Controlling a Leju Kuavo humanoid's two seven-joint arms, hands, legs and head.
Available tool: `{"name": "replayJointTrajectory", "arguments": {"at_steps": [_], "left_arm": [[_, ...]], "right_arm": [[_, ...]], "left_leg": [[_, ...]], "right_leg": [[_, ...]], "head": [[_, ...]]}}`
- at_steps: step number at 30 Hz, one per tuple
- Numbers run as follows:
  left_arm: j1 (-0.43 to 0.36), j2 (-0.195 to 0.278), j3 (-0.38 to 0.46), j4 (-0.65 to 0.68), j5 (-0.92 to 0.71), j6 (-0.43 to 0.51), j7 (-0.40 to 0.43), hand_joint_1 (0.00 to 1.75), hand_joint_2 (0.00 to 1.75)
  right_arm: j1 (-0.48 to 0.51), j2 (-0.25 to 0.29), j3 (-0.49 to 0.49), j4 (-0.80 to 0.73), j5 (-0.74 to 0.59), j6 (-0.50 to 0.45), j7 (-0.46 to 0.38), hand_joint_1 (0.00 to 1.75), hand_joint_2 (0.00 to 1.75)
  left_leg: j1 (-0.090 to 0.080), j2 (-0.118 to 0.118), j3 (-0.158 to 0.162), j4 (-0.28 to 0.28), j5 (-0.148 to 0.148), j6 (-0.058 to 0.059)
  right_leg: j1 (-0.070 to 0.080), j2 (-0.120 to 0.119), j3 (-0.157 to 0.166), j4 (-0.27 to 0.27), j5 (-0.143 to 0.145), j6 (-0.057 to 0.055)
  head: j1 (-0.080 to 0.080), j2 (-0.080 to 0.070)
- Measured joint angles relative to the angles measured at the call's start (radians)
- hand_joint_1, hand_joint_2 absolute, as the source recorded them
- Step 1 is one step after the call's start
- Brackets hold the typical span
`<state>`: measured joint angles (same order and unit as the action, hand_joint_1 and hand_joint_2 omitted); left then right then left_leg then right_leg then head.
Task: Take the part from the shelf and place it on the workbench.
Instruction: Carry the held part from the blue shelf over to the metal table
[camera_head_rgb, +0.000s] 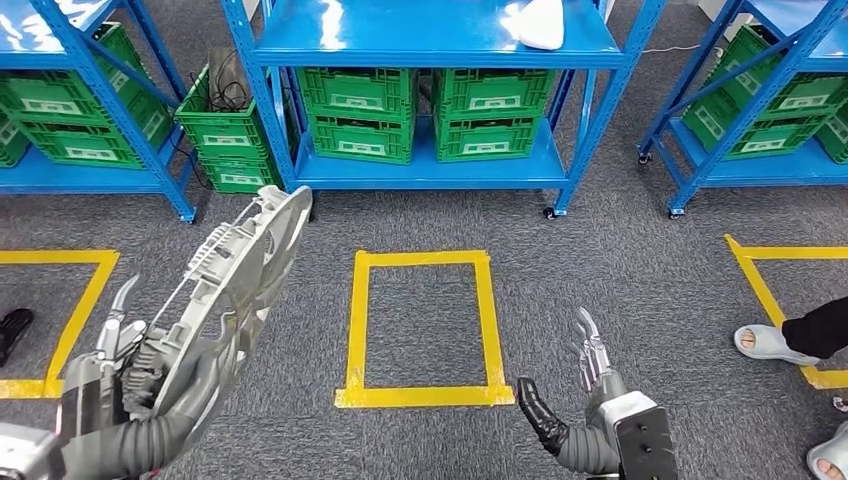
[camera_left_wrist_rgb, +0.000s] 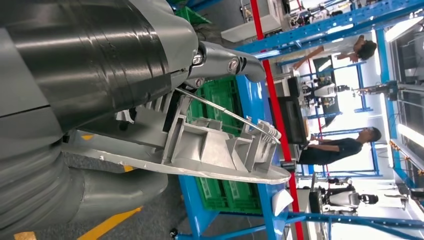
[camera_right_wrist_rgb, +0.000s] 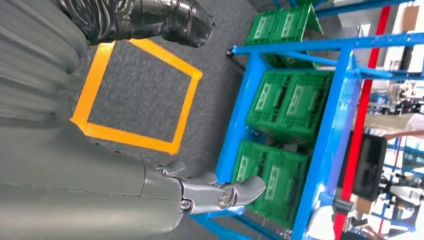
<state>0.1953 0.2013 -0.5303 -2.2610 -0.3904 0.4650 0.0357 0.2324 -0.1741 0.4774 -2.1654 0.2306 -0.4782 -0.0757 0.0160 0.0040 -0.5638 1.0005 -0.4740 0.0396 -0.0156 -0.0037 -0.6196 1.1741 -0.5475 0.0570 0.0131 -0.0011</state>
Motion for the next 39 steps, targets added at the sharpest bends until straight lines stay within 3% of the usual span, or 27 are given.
{"name": "replayJointTrajectory", "arguments": {"at_steps": [2,3,7,9,11,13,14,16,18,22,24,26,28,29,31,33,37,39], "left_arm": [[-0.002,0.0,0.0,0.0,0.007,-0.007,-0.006,1.75,1.75],[-0.004,0.0,0.0,0.0,0.01,-0.01,-0.011,1.75,1.75],[-0.007,0.0,-0.001,0.0,0.026,-0.016,-0.03,1.75,1.75],[-0.01,0.001,0.0,0.001,0.037,-0.019,-0.041,1.75,1.75],[-0.014,0.002,0.0,0.003,0.052,-0.025,-0.056,1.75,1.75],[-0.015,0.003,0.001,0.008,0.072,-0.031,-0.076,1.75,1.75],[-0.016,0.003,0.002,0.011,0.083,-0.035,-0.086,1.75,1.75],[-0.019,0.003,0.004,0.017,0.103,-0.045,-0.105,1.75,1.75],[-0.029,0.0,0.006,0.024,0.122,-0.062,-0.121,1.75,1.75],[-0.051,-0.013,0.01,0.038,0.149,-0.101,-0.141,1.75,1.75],[-0.059,-0.023,0.01,0.046,0.157,-0.119,-0.152,1.75,1.75],[-0.073,-0.035,0.012,0.058,0.166,-0.142,-0.156,1.75,1.75],[-0.084,-0.046,0.016,0.07,0.17,-0.163,-0.156,1.75,1.75],[-0.088,-0.051,0.018,0.075,0.171,-0.17,-0.156,1.75,1.75],[-0.091,-0.061,0.02,0.084,0.169,-0.178,-0.156,1.75,1.75],[-0.095,-0.069,0.022,0.09,0.166,-0.182,-0.154,1.75,1.75],[-0.102,-0.077,0.027,0.099,0.16,-0.186,-0.149,1.75,1.75],[-0.106,-0.079,0.028,0.102,0.157,-0.189,-0.148,1.75,1.75]], "right_arm": [[0.004,0.002,-0.01,-0.003,-0.001,0.001,-0.001,0.0,1.75],[0.007,0.003,-0.015,-0.005,-0.003,0.001,-0.003,0.0,1.75],[0.016,0.01,-0.024,-0.008,-0.025,0.0,-0.018,0.0,1.75],[0.014,0.014,-0.026,-0.008,-0.03,-0.001,-0.022,0.0,1.75],[0.011,0.016,-0.028,-0.008,-0.024,-0.001,-0.019,0.0,1.75],[0.005,0.017,-0.028,-0.008,-0.01,-0.001,-0.008,0.0,1.75],[0.001,0.017,-0.028,-0.008,-0.001,-0.001,-0.001,0.0,1.75],[-0.004,0.018,-0.028,-0.011,0.018,0.001,0.012,0.0,1.75],[-0.012,0.018,-0.032,-0.018,0.035,0.007,0.028,0.0,1.75],[-0.011,0.021,-0.046,-0.043,0.076,0.007,0.058,0.0,1.75],[0.009,0.022,-0.052,-0.062,0.096,-0.01,0.064,0.0,1.75],[0.025,0.022,-0.059,-0.075,0.104,-0.027,0.067,0.0,1.75],[0.042,0.022,-0.068,-0.086,0.107,-0.037,0.068,0.0,1.75],[0.051,0.022,-0.072,-0.091,0.109,-0.04,0.068,0.0,1.75],[0.067,0.022,-0.08,-0.102,0.114,-0.044,0.068,0.0,1.75],[0.077,0.023,-0.088,-0.115,0.118,-0.046,0.067,0.0,1.75],[0.096,0.025,-0.1,-0.131,0.118,-0.048,0.063,0.0,1.75],[0.099,0.029,-0.103,-0.136,0.116,-0.045,0.057,0.0,1.75]], "left_leg": [[-0.003,0.0,-0.008,0.007,0.002,-0.006],[-0.004,0.0,-0.012,0.01,0.005,-0.012],[0.0,0.0,-0.028,0.018,0.008,-0.038],[0.001,-0.001,-0.059,0.085,-0.044,-0.044],[0.001,-0.002,-0.109,0.213,-0.115,-0.049],[0.001,-0.002,-0.125,0.278,-0.135,-0.051],[0.001,-0.002,-0.105,0.254,-0.12,-0.049],[0.0,-0.002,-0.021,0.122,-0.072,-0.041],[-0.003,-0.001,0.04,0.016,-0.05,-0.033],[-0.005,-0.002,0.045,-0.009,-0.03,-0.014],[0.0,-0.001,0.038,-0.015,-0.015,-0.003],[0.0,-0.001,0.023,-0.013,-0.006,0.002],[-0.001,0.0,0.006,-0.008,0.002,0.001],[-0.001,0.0,-0.001,-0.005,0.005,0.001],[0.0,0.0,-0.012,0.002,0.009,-0.002],[-0.004,0.001,-0.022,0.008,0.014,-0.01],[-0.003,0.001,-0.038,0.013,0.023,-0.034],[-0.002,-0.001,-0.062,0.063,-0.017,-0.041]], "right_leg": [[0.002,0.0,0.07,-0.126,0.032,-0.008],[0.004,0.0,0.087,-0.159,0.037,-0.013],[0.006,0.0,0.089,-0.178,0.055,-0.039],[0.003,-0.002,0.083,-0.187,0.068,-0.052],[0.005,-0.003,0.069,-0.186,0.078,-0.058],[0.007,-0.002,0.054,-0.184,0.087,-0.058],[0.007,-0.002,0.047,-0.182,0.091,-0.056],[0.007,0.0,0.037,-0.175,0.097,-0.052],[0.009,0.001,0.027,-0.167,0.102,-0.043],[0.008,0.0,0.011,-0.163,0.111,-0.017],[0.006,0.001,-0.018,-0.104,0.064,-0.006],[0.003,0.002,-0.066,0.024,-0.012,0.002],[0.002,0.002,-0.087,0.107,-0.045,0.005],[0.002,0.002,-0.071,0.094,-0.035,0.005],[0.002,0.001,0.007,-0.031,0.011,0.001],[0.005,0.002,0.074,-0.146,0.038,-0.008],[0.01,0.002,0.082,-0.175,0.055,-0.034],[0.006,0.0,0.078,-0.184,0.067,-0.049]], "head": [[0.004,0.0],[0.004,0.0],[-0.001,0.0],[-0.013,0.0],[-0.027,0.0],[-0.035,0.0],[-0.038,0.0],[-0.045,0.0],[-0.047,0.0],[-0.043,0.0],[-0.034,0.0],[-0.02,0.0],[-0.012,0.0],[-0.009,0.0],[-0.003,0.0],[0.001,0.0],[-0.004,0.0],[-0.012,0.0]]}}
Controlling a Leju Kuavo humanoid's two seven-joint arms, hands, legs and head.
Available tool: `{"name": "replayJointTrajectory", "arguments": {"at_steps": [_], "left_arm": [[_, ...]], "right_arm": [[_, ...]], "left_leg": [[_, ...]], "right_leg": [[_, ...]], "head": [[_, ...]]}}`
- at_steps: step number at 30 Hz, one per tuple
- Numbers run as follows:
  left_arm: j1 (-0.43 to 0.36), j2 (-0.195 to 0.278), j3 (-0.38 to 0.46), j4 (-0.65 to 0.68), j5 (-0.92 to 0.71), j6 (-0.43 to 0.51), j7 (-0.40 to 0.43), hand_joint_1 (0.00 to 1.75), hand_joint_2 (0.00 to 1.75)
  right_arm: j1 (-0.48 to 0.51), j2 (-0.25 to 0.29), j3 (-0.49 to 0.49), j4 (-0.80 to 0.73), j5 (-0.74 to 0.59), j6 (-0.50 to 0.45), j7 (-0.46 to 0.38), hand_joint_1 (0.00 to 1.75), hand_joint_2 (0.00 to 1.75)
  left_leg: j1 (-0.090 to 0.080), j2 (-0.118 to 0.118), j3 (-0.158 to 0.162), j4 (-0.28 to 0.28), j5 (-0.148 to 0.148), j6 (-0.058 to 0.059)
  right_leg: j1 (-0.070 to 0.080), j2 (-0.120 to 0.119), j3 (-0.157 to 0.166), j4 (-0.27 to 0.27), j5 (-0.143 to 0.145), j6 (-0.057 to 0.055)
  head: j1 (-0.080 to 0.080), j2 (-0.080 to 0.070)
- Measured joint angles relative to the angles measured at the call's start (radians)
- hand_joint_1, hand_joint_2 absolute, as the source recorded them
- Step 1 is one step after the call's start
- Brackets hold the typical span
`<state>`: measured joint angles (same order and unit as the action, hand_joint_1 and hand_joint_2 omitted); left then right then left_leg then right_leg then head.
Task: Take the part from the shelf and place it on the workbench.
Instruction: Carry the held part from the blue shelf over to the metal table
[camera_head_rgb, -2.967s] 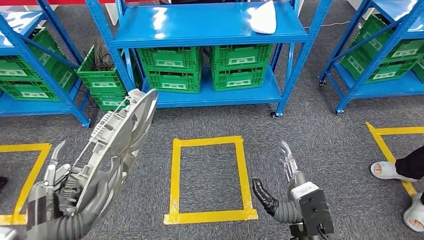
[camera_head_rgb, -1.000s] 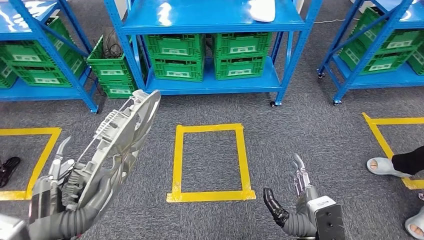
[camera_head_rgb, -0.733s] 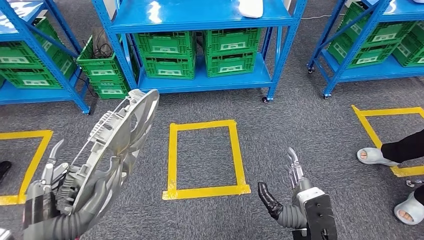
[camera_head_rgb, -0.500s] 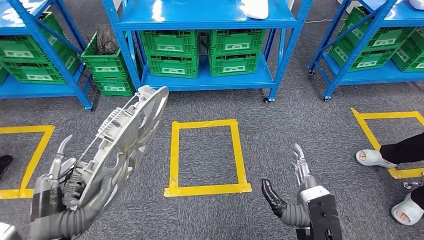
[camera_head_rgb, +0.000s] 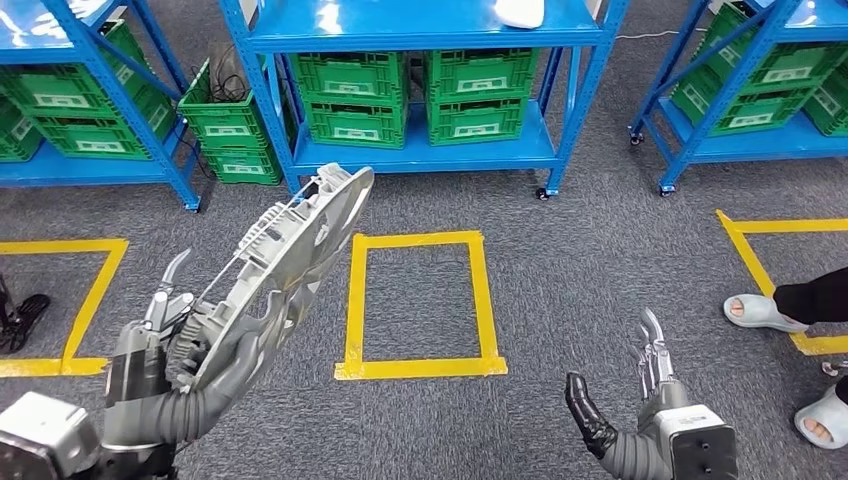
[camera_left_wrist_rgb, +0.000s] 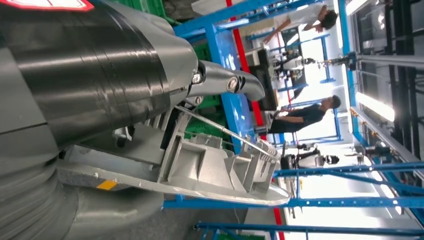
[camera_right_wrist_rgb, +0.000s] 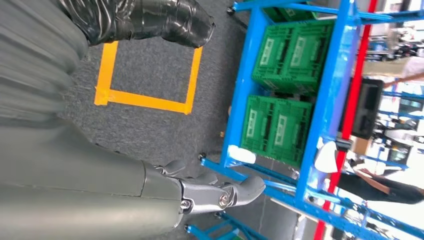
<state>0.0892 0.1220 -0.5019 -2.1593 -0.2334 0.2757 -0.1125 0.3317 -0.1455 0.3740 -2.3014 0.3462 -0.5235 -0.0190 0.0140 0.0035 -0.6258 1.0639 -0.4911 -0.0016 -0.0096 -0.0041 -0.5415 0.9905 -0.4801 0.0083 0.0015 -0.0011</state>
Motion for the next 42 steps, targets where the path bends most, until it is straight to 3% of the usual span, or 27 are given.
{"name": "replayJointTrajectory", "arguments": {"at_steps": [3,4,5,6,8,10,13,14,16,18,19,20,21,23,25,26,30,34,39,42], "left_arm": [[-0.002,-0.001,0.0,0.004,-0.004,-0.006,0.002,1.75,1.75],[-0.002,-0.001,0.0,0.007,-0.005,-0.006,0.004,1.75,1.75],[-0.002,-0.001,0.0,0.008,-0.006,-0.007,0.005,1.75,1.75],[-0.002,-0.002,0.0,0.009,-0.007,-0.007,0.006,1.75,1.75],[-0.003,-0.003,0.001,0.01,-0.008,-0.006,0.006,1.75,1.75],[-0.003,-0.005,0.001,0.01,-0.008,-0.005,0.005,1.75,1.75],[-0.001,-0.008,0.003,0.009,-0.009,-0.003,0.004,1.75,1.75],[-0.001,-0.009,0.005,0.009,-0.009,-0.002,0.004,1.75,1.75],[-0.001,-0.012,0.007,0.009,-0.01,0.0,0.003,1.75,1.75],[0.001,-0.015,0.008,0.009,-0.01,0.002,0.003,1.75,1.75],[0.002,-0.015,0.008,0.009,-0.01,0.002,0.003,1.75,1.75],[0.003,-0.015,0.008,0.009,-0.01,0.003,0.003,1.75,1.75],[0.003,-0.015,0.009,0.009,-0.01,0.004,0.003,1.75,1.75],[0.007,-0.016,0.009,0.008,-0.01,0.011,-0.001,1.75,1.75],[0.017,-0.015,0.009,0.005,-0.011,0.027,-0.008,1.75,1.75],[0.025,-0.015,0.009,0.002,-0.012,0.037,-0.012,1.75,1.75],[0.058,-0.007,0.008,-0.005,-0.019,0.085,-0.018,1.75,1.75],[0.08,0.001,0.006,-0.012,-0.034,0.12,-0.015,1.75,1.75],[0.091,0.012,0.005,-0.019,-0.07,0.145,0.018,1.75,1.75],[0.091,0.018,0.005,-0.028,-0.079,0.151,0.029,1.75,1.75]], "right_arm": [[0.002,0.005,-0.004,-0.002,-0.003,0.006,-0.008,0.0,1.75],[0.003,0.007,-0.006,-0.002,-0.003,0.007,-0.008,0.0,1.75],[0.003,0.009,-0.008,-0.002,-0.004,0.01,-0.009,0.0,1.75],[0.003,0.01,-0.009,-0.002,-0.005,0.013,-0.009,0.0,1.75],[0.002,0.013,-0.01,-0.002,-0.008,0.02,-0.009,0.0,1.75],[-0.003,0.014,-0.01,-0.002,-0.009,0.026,-0.009,0.0,1.75],[-0.018,0.015,-0.01,-0.003,-0.011,0.033,-0.007,0.0,1.75],[-0.021,0.015,-0.01,-0.004,-0.011,0.035,-0.006,0.0,1.75],[-0.027,0.015,-0.01,-0.005,-0.011,0.036,-0.005,0.0,1.75],[-0.03,0.015,-0.01,-0.005,-0.012,0.036,-0.004,0.0,1.75],[-0.031,0.015,-0.01,-0.005,-0.013,0.036,-0.003,0.0,1.75],[-0.032,0.015,-0.01,-0.005,-0.014,0.037,-0.003,0.0,1.75],[-0.034,0.015,-0.01,-0.005,-0.016,0.038,-0.002,0.0,1.75],[-0.044,0.014,-0.01,-0.004,-0.022,0.041,0.0,0.0,0.87],[-0.056,0.014,-0.009,-0.003,-0.03,0.045,0.001,0.0,0.0],[-0.06,0.013,-0.008,-0.002,-0.033,0.047,0.002,0.0,0.0],[-0.066,0.012,0.005,0.005,-0.041,0.048,-0.002,0.0,0.0],[-0.079,0.008,0.025,0.014,-0.012,0.058,0.012,0.0,0.0],[-0.096,0.005,0.048,0.028,0.012,0.059,0.034,0.0,0.0],[-0.101,0.004,0.057,0.032,0.013,0.055,0.03,0.0,0.0]], "left_leg": [[0.001,-0.001,-0.067,0.182,-0.099,-0.007],[0.001,-0.001,-0.075,0.216,-0.111,-0.008],[0.001,-0.001,-0.065,0.214,-0.105,-0.007],[0.001,-0.001,-0.034,0.172,-0.084,-0.003],[-0.004,0.0,0.054,0.031,-0.039,0.01],[-0.009,0.0,0.104,-0.059,-0.027,0.019],[-0.011,0.0,0.107,-0.081,-0.018,0.028],[-0.007,0.001,0.11,-0.087,-0.01,0.033],[-0.001,0.004,0.11,-0.096,0.006,0.039],[0.0,0.004,0.094,-0.093,0.016,0.042],[0.001,0.004,0.087,-0.09,0.019,0.041],[0.001,0.003,0.081,-0.087,0.021,0.04],[0.003,0.003,0.076,-0.083,0.022,0.039],[0.005,0.002,0.067,-0.071,0.02,0.031],[0.003,0.002,0.054,-0.058,0.02,0.018],[0.0,0.002,0.048,-0.052,0.018,0.015],[0.001,0.002,0.043,-0.053,0.023,0.032],[0.002,0.002,0.047,-0.064,0.031,0.019],[0.0,0.0,0.044,-0.059,0.031,0.02],[-0.001,0.0,0.046,-0.066,0.033,0.024]], "right_leg": [[0.002,-0.001,-0.016,0.0,0.012,-0.01],[0.003,-0.001,-0.022,0.001,0.016,-0.011],[0.003,0.0,-0.028,0.003,0.02,-0.011],[0.004,0.001,-0.033,0.005,0.023,-0.01],[0.007,0.004,-0.039,0.01,0.027,-0.006],[0.008,0.003,-0.045,0.014,0.032,0.003],[0.005,0.002,-0.053,0.014,0.04,0.02],[0.005,0.003,-0.06,0.023,0.03,0.026],[0.003,0.005,-0.094,0.1,-0.027,0.037],[-0.003,0.005,-0.14,0.229,-0.095,0.048],[-0.006,0.005,-0.153,0.274,-0.111,0.052],[-0.009,0.004,-0.151,0.285,-0.108,0.057],[-0.013,0.004,-0.131,0.257,-0.088,0.06],[-0.018,0.005,-0.059,0.129,-0.035,0.065],[-0.017,0.006,-0.011,0.035,-0.016,0.058],[-0.016,0.006,-0.006,0.023,-0.02,0.053],[-0.014,0.006,-0.008,0.019,-0.016,0.041],[-0.012,0.005,-0.009,0.019,-0.013,0.035],[-0.016,0.002,-0.01,0.018,-0.01,0.034],[-0.015,0.002,-0.006,0.009,-0.008,0.041]], "head": [[-0.017,0.0],[-0.021,0.0],[-0.025,0.0],[-0.029,0.0],[-0.035,0.0],[-0.035,0.0],[-0.034,0.0],[-0.033,0.0],[-0.026,0.0],[-0.016,0.0],[-0.013,0.0],[-0.01,0.0],[-0.008,0.0],[0.002,0.0],[0.01,0.0],[0.01,0.0],[-0.006,0.0],[-0.018,0.0],[-0.035,0.0],[-0.041,0.0]]}}
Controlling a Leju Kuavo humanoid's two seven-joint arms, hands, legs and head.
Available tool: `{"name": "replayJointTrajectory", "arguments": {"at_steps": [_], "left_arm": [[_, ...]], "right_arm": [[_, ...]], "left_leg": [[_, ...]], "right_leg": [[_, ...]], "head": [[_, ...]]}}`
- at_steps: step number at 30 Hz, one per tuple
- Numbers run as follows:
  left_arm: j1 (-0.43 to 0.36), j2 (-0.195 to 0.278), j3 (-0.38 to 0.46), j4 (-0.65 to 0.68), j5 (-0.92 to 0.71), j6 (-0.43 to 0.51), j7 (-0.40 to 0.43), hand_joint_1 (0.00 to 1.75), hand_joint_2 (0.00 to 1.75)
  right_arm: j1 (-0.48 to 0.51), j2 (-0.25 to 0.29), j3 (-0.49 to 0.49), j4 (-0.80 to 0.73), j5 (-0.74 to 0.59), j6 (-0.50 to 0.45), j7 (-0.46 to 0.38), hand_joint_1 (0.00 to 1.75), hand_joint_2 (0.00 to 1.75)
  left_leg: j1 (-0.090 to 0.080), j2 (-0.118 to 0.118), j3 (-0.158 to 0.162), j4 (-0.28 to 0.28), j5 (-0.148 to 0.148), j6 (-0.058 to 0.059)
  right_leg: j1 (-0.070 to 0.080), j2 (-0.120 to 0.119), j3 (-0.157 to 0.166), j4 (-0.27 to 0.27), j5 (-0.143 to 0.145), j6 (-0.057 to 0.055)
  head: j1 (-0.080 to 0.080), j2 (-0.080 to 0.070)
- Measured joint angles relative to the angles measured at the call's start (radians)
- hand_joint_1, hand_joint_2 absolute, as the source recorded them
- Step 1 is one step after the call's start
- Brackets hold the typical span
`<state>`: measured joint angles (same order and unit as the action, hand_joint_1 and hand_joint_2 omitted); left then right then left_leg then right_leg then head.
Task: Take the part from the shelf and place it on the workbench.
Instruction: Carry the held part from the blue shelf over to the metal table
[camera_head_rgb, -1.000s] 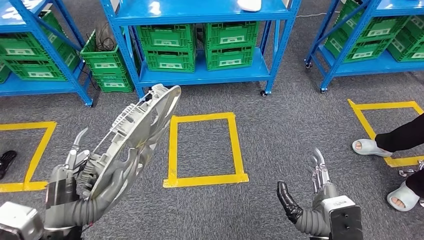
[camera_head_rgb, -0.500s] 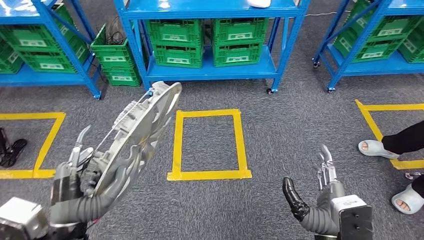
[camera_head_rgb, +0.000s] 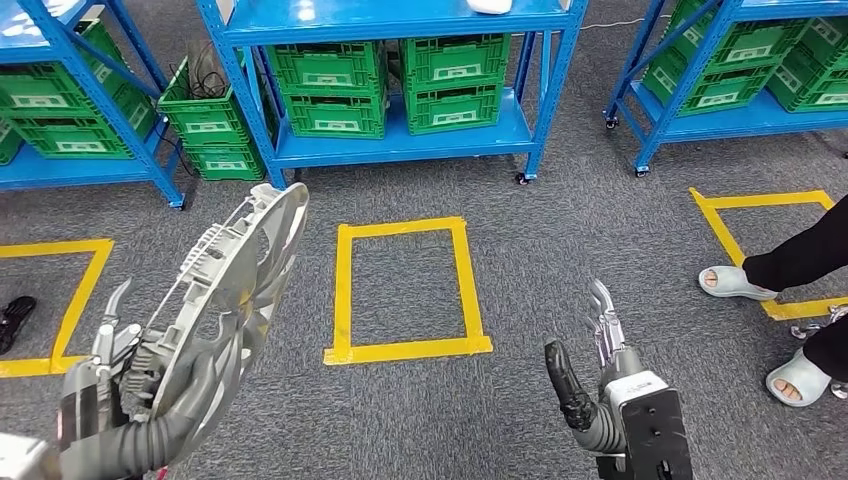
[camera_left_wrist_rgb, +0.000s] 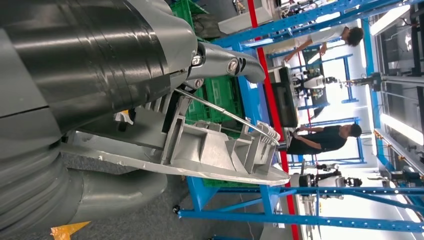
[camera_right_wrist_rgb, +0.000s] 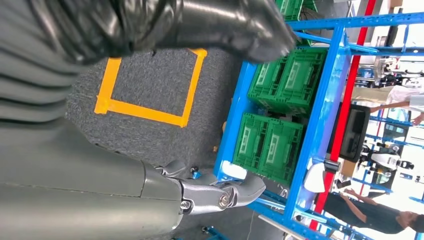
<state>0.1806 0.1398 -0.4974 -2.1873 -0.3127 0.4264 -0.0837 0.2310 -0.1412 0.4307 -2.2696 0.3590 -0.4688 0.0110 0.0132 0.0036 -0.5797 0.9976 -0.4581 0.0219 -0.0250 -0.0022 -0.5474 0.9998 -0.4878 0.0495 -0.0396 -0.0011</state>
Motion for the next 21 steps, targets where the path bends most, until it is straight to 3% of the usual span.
{"name": "replayJointTrajectory", "arguments": {"at_steps": [2,3,6,7,8,9,11,12,14,16,18,20,21], "left_arm": [[0.0,0.002,-0.001,-0.006,-0.004,0.001,0.003,1.75,1.75],[0.0,0.002,-0.001,-0.007,-0.006,0.002,0.004,1.75,1.75],[0.002,0.003,-0.001,-0.008,-0.01,0.005,0.008,1.75,1.75],[0.003,0.004,-0.001,-0.008,-0.011,0.006,0.009,1.75,1.75],[0.003,0.004,-0.001,-0.008,-0.012,0.008,0.009,1.75,1.75],[0.003,0.005,-0.001,-0.008,-0.012,0.009,0.009,1.75,1.75],[0.003,0.006,-0.001,-0.008,-0.011,0.01,0.009,1.75,1.75],[0.002,0.007,-0.002,-0.009,-0.011,0.01,0.009,1.75,1.75],[0.001,0.008,-0.002,-0.01,-0.01,0.01,0.009,1.75,1.75],[0.001,0.009,-0.002,-0.011,-0.007,0.01,0.008,1.75,1.75],[0.0,0.011,-0.003,-0.013,-0.004,0.009,0.006,1.75,1.75],[0.0,0.013,-0.005,-0.014,-0.002,0.008,0.004,1.75,1.75],[0.002,0.014,-0.006,-0.015,-0.002,0.007,0.002,1.75,1.75]], "right_arm": [[-0.001,-0.002,0.004,0.001,0.0,-0.003,-0.005,0.0,0.0],[-0.001,-0.002,0.005,0.002,-0.001,-0.004,-0.007,0.0,0.0],[0.0,-0.006,0.009,0.008,-0.005,-0.006,-0.01,0.0,0.0],[0.0,-0.007,0.01,0.011,-0.007,-0.006,-0.012,0.0,0.0],[0.0,-0.008,0.011,0.013,-0.009,-0.007,-0.014,0.0,0.0],[0.0,-0.009,0.012,0.015,-0.01,-0.007,-0.016,0.0,0.0],[-0.001,-0.01,0.013,0.017,-0.01,-0.008,-0.017,0.0,0.0],[-0.002,-0.011,0.015,0.017,-0.01,-0.008,-0.017,0.0,0.0],[-0.003,-0.012,0.018,0.018,-0.008,-0.008,-0.016,0.0,0.0],[-0.006,-0.013,0.02,0.017,-0.007,-0.007,-0.014,0.0,0.0],[-0.012,-0.013,0.022,0.017,-0.004,-0.005,-0.01,0.0,0.0],[-0.012,-0.014,0.025,0.017,-0.001,-0.004,-0.006,0.0,0.0],[-0.011,-0.014,0.027,0.018,0.0,-0.005,-0.006,0.0,0.0]], "left_leg": [[0.006,0.002,0.014,-0.026,0.011,0.002],[0.01,0.003,0.022,-0.038,0.016,0.003],[0.012,-0.006,0.024,-0.042,0.018,0.006],[0.012,-0.013,0.022,-0.038,0.016,0.005],[0.013,-0.021,0.02,-0.033,0.015,0.004],[0.014,-0.03,0.017,-0.026,0.012,0.001],[0.015,-0.051,0.01,-0.01,0.004,-0.008],[0.016,-0.06,0.004,-0.002,0.002,-0.014],[0.018,-0.078,-0.009,0.004,0.005,-0.028],[0.023,-0.089,-0.019,0.005,0.009,-0.04],[0.021,-0.061,-0.045,0.047,-0.015,-0.044],[0.019,-0.023,-0.104,0.166,-0.069,-0.045],[0.019,-0.016,-0.135,0.23,-0.09,-0.045]], "right_leg": [[0.002,0.001,-0.005,0.009,-0.01,0.007],[0.003,0.001,-0.018,0.039,-0.029,0.01],[-0.001,0.001,-0.099,0.21,-0.107,0.021],[-0.002,0.001,-0.116,0.243,-0.112,0.025],[-0.004,0.002,-0.115,0.238,-0.098,0.027],[-0.006,0.004,-0.096,0.196,-0.067,0.029],[-0.011,0.031,-0.037,0.071,-0.017,0.028],[-0.012,0.046,-0.015,0.029,-0.008,0.024],[-0.008,0.059,-0.001,0.01,-0.015,0.011],[-0.006,0.039,0.003,0.007,-0.009,-0.006],[-0.008,0.019,0.008,-0.001,-0.003,-0.022],[-0.005,-0.002,0.011,-0.004,-0.002,-0.03],[-0.003,-0.013,0.01,-0.004,-0.003,-0.032]], "head": [[0.003,0.0],[0.008,0.0],[0.024,0.0],[0.027,0.0],[0.029,0.0],[0.031,0.0],[0.037,0.0],[0.039,0.0],[0.041,0.0],[0.04,0.0],[0.032,0.0],[0.019,0.0],[0.014,0.0]]}}
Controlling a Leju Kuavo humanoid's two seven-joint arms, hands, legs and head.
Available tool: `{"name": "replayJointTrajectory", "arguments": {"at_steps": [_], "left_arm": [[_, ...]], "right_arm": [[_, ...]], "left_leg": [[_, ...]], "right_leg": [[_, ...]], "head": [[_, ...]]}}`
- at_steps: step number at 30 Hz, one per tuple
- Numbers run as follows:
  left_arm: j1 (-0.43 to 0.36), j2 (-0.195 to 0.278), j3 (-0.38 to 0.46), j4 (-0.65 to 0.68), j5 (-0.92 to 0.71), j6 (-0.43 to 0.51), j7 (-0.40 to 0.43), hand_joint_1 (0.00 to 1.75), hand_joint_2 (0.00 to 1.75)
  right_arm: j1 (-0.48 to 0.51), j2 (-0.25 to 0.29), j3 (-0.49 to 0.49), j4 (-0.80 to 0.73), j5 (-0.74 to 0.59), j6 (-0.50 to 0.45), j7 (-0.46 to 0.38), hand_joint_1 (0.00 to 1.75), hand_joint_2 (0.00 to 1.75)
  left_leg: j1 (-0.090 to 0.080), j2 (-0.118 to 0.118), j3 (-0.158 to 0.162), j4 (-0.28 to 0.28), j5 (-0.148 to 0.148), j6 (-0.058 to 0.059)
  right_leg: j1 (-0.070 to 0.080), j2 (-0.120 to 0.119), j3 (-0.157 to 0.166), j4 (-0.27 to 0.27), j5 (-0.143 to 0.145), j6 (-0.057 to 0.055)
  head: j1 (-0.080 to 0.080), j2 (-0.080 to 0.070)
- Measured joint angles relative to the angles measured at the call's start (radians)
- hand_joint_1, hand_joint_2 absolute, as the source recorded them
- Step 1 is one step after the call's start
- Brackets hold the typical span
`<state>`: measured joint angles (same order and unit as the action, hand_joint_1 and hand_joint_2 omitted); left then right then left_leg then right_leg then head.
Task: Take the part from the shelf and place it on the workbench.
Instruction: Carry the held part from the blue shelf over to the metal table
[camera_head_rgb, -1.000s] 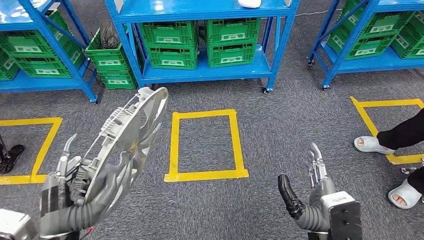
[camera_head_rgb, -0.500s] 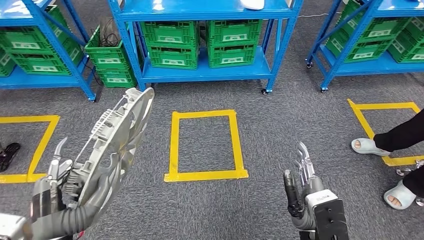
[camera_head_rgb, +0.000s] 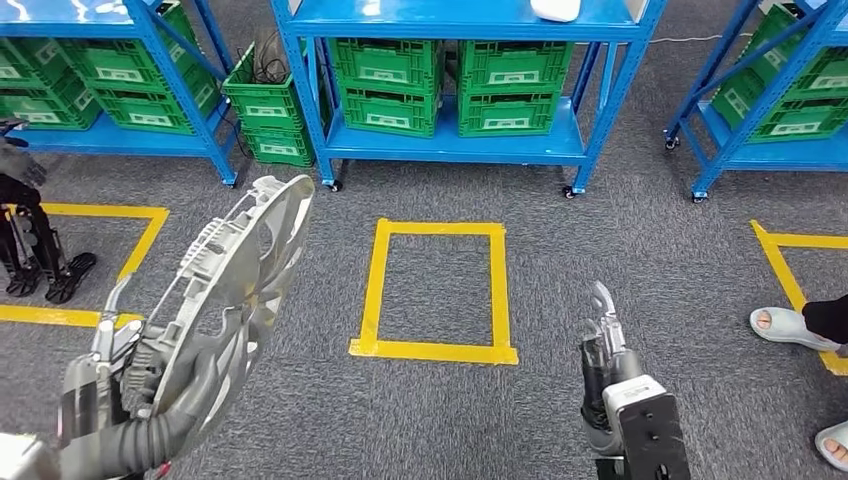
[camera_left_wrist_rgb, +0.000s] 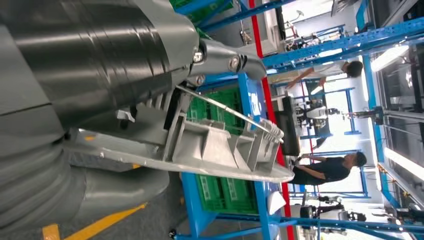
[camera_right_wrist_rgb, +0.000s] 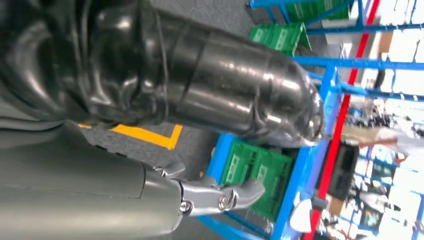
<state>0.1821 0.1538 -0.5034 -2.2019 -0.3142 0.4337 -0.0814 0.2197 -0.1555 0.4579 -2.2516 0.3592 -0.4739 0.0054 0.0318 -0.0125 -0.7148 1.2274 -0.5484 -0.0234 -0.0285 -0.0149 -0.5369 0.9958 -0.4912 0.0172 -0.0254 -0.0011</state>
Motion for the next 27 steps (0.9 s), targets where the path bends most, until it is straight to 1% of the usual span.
{"name": "replayJointTrajectory", "arguments": {"at_steps": [1,2,3,4,5,6,7,8,9,10,11,12,13,14,15,16,17,18,19,20,21,22,23,24,25,26,27], "left_arm": [[0.001,0.001,-0.001,0.0,0.001,0.0,-0.001,1.75,1.75],[0.002,0.003,-0.001,0.0,0.001,0.0,-0.002,1.75,1.75],[0.002,0.004,-0.001,0.0,0.002,0.0,-0.003,1.75,1.75],[0.002,0.004,-0.001,0.0,0.002,0.0,-0.003,1.75,1.75],[0.001,0.004,-0.001,0.0,0.003,0.0,-0.003,1.75,1.75],[0.0,0.004,-0.002,-0.001,0.003,-0.001,-0.004,1.75,1.75],[-0.002,0.004,-0.002,-0.001,0.004,-0.001,-0.004,1.75,1.75],[-0.003,0.004,-0.002,-0.002,0.004,-0.002,-0.004,1.75,1.75],[-0.003,0.005,-0.002,-0.002,0.004,-0.003,-0.005,1.75,1.75],[-0.003,0.005,-0.002,-0.003,0.004,-0.003,-0.005,1.75,1.75],[-0.002,0.005,-0.002,-0.003,0.004,-0.002,-0.006,1.75,1.75],[-0.001,0.005,-0.002,-0.004,0.004,-0.001,-0.008,1.75,1.75],[-0.001,0.005,-0.002,-0.004,0.004,0.001,-0.01,1.75,1.75],[-0.001,0.005,-0.002,-0.004,0.005,0.003,-0.013,1.75,1.75],[-0.001,0.005,-0.002,-0.004,0.008,0.004,-0.015,1.75,1.75],[-0.001,0.005,-0.002,-0.004,0.011,0.005,-0.018,1.75,1.75],[-0.001,0.006,-0.002,-0.004,0.014,0.006,-0.021,1.75,1.75],[-0.001,0.006,-0.002,-0.004,0.018,0.006,-0.024,1.75,1.75],[-0.001,0.006,-0.002,-0.003,0.02,0.006,-0.027,1.75,1.75],[-0.001,0.005,-0.002,-0.003,0.023,0.005,-0.029,1.75,1.75],[-0.001,0.005,-0.002,-0.003,0.025,0.005,-0.031,1.75,1.75],[-0.001,0.005,-0.002,-0.003,0.027,0.004,-0.032,1.75,1.75],[-0.001,0.006,-0.001,-0.003,0.028,0.004,-0.032,1.75,1.75],[-0.001,0.006,-0.001,-0.003,0.03,0.004,-0.032,1.75,1.75],[-0.001,0.006,-0.001,-0.004,0.031,0.003,-0.032,1.75,1.75],[0.0,0.006,0.0,-0.004,0.032,0.002,-0.031,1.75,1.75],[0.0,0.006,0.0,-0.004,0.032,0.0,-0.031,1.75,1.75]], "right_arm": [[0.0,0.0,0.003,0.001,0.0,-0.001,0.001,0.0,0.0],[0.0,-0.001,0.005,0.003,0.0,-0.001,0.002,0.0,0.0],[-0.002,-0.001,0.007,0.005,0.001,-0.001,0.003,0.0,0.0],[-0.003,-0.002,0.008,0.006,0.001,-0.001,0.003,0.0,0.0],[-0.003,-0.002,0.009,0.006,0.001,-0.001,0.004,0.0,0.0],[-0.004,-0.002,0.009,0.006,0.0,-0.001,0.004,0.0,0.0],[-0.006,-0.002,0.009,0.006,0.0,0.0,0.005,0.0,0.0],[-0.007,-0.002,0.009,0.006,0.0,0.001,0.006,0.0,0.0],[-0.008,-0.003,0.009,0.006,0.0,0.002,0.007,0.0,0.0],[-0.009,-0.003,0.009,0.006,0.0,0.003,0.007,0.0,0.0],[-0.01,-0.003,0.009,0.006,0.0,0.003,0.007,0.0,0.0],[-0.011,-0.004,0.009,0.006,0.0,0.002,0.006,0.0,0.0],[-0.012,-0.005,0.009,0.006,0.0,0.001,0.006,0.0,0.0],[-0.012,-0.007,0.009,0.007,0.0,0.0,0.005,0.0,0.0],[-0.012,-0.008,0.01,0.007,0.0,0.0,0.005,0.0,0.0],[-0.013,-0.009,0.01,0.008,-0.001,0.0,0.006,0.0,0.0],[-0.014,-0.01,0.01,0.009,-0.001,0.0,0.006,0.0,0.0],[-0.015,-0.011,0.01,0.01,0.0,0.0,0.007,0.0,0.0],[-0.016,-0.012,0.01,0.01,0.0,0.001,0.008,0.0,0.0],[-0.018,-0.012,0.01,0.01,0.0,0.001,0.009,0.0,0.0],[-0.018,-0.012,0.01,0.01,0.0,0.001,0.01,0.0,0.0],[-0.02,-0.013,0.011,0.009,-0.002,0.001,0.009,0.0,0.0],[-0.021,-0.013,0.011,0.009,-0.005,0.001,0.009,0.0,0.0],[-0.023,-0.013,0.011,0.009,-0.008,0.001,0.008,0.0,0.0],[-0.027,-0.013,0.011,0.009,-0.011,0.001,0.008,0.0,0.0],[-0.031,-0.013,0.012,0.009,-0.013,0.002,0.008,0.0,0.0],[-0.034,-0.013,0.014,0.009,-0.015,0.003,0.007,0.0,0.0]], "left_leg": [[0.0,0.003,-0.021,0.041,-0.008,0.0],[0.0,0.005,-0.026,0.049,0.001,0.001],[0.0,0.008,-0.01,0.017,0.023,0.003],[-0.002,0.018,0.022,-0.043,0.054,0.006],[-0.005,0.038,0.057,-0.108,0.074,0.009],[-0.01,0.056,0.088,-0.161,0.086,0.014],[-0.015,0.068,0.108,-0.195,0.09,0.019],[-0.021,0.072,0.113,-0.205,0.085,0.025],[-0.023,0.06,0.113,-0.207,0.087,0.032],[-0.021,0.048,0.112,-0.209,0.09,0.038],[-0.019,0.037,0.112,-0.212,0.092,0.043],[-0.017,0.025,0.114,-0.215,0.095,0.049],[-0.015,0.015,0.115,-0.217,0.097,0.053],[-0.015,0.004,0.115,-0.218,0.097,0.057],[-0.017,-0.009,0.114,-0.217,0.098,0.059],[-0.019,-0.022,0.113,-0.217,0.099,0.061],[-0.021,-0.036,0.113,-0.216,0.099,0.061],[-0.022,-0.051,0.114,-0.214,0.099,0.061],[-0.023,-0.066,0.114,-0.213,0.099,0.061],[-0.022,-0.079,0.114,-0.211,0.099,0.061],[-0.022,-0.092,0.111,-0.209,0.099,0.059],[-0.021,-0.104,0.107,-0.208,0.101,0.056],[-0.017,-0.116,0.101,-0.208,0.103,0.05],[-0.015,-0.128,0.096,-0.208,0.107,0.043],[-0.012,-0.137,0.091,-0.21,0.111,0.036],[-0.013,-0.127,0.085,-0.206,0.111,0.03],[-0.015,-0.103,0.075,-0.19,0.101,0.027]], "right_leg": [[0.002,-0.011,0.0,0.0,-0.001,-0.001],[0.003,-0.022,0.001,0.001,-0.003,-0.001],[0.004,-0.032,0.002,0.002,-0.004,0.0],[0.005,-0.042,0.003,0.003,-0.007,0.003],[0.006,-0.051,0.005,0.005,-0.01,0.006],[0.008,-0.06,0.006,0.008,-0.014,0.012],[0.011,-0.069,0.006,0.009,-0.017,0.018],[0.013,-0.077,0.007,0.01,-0.018,0.023],[0.014,-0.087,0.008,0.009,-0.018,0.029],[0.013,-0.094,0.008,0.008,-0.02,0.035],[0.012,-0.085,0.005,0.014,-0.027,0.041],[0.01,-0.067,-0.005,0.037,-0.044,0.046],[0.009,-0.041,-0.026,0.082,-0.07,0.049],[0.009,-0.015,-0.055,0.146,-0.1,0.049],[0.009,-0.001,-0.089,0.215,-0.126,0.048],[0.01,0.005,-0.117,0.268,-0.138,0.046],[0.012,0.007,-0.132,0.29,-0.132,0.044],[0.013,0.01,-0.129,0.272,-0.107,0.04],[0.014,0.019,-0.11,0.22,-0.07,0.034],[0.014,0.043,-0.084,0.154,-0.036,0.026],[0.014,0.069,-0.061,0.093,-0.012,0.018],[0.014,0.091,-0.04,0.05,-0.002,0.012],[0.015,0.104,-0.029,0.029,-0.003,0.006],[0.017,0.098,-0.024,0.022,-0.004,0.003],[0.017,0.085,-0.018,0.015,-0.001,0.001],[0.016,0.072,-0.013,0.007,0.004,-0.003],[0.014,0.057,-0.007,-0.002,0.008,-0.006]], "head": [[-0.003,0.0],[-0.006,0.0],[-0.008,0.0],[-0.011,0.0],[-0.013,0.0],[-0.015,0.0],[-0.014,0.0],[-0.013,0.0],[-0.011,0.0],[-0.008,0.0],[-0.005,0.0],[0.0,0.0],[0.007,0.0],[0.014,0.0],[0.021,0.0],[0.026,0.0],[0.029,0.0],[0.032,0.0],[0.034,0.0],[0.036,0.0],[0.036,0.0],[0.036,0.0],[0.036,0.0],[0.037,0.0],[0.039,0.0],[0.039,0.0],[0.035,0.0]]}}
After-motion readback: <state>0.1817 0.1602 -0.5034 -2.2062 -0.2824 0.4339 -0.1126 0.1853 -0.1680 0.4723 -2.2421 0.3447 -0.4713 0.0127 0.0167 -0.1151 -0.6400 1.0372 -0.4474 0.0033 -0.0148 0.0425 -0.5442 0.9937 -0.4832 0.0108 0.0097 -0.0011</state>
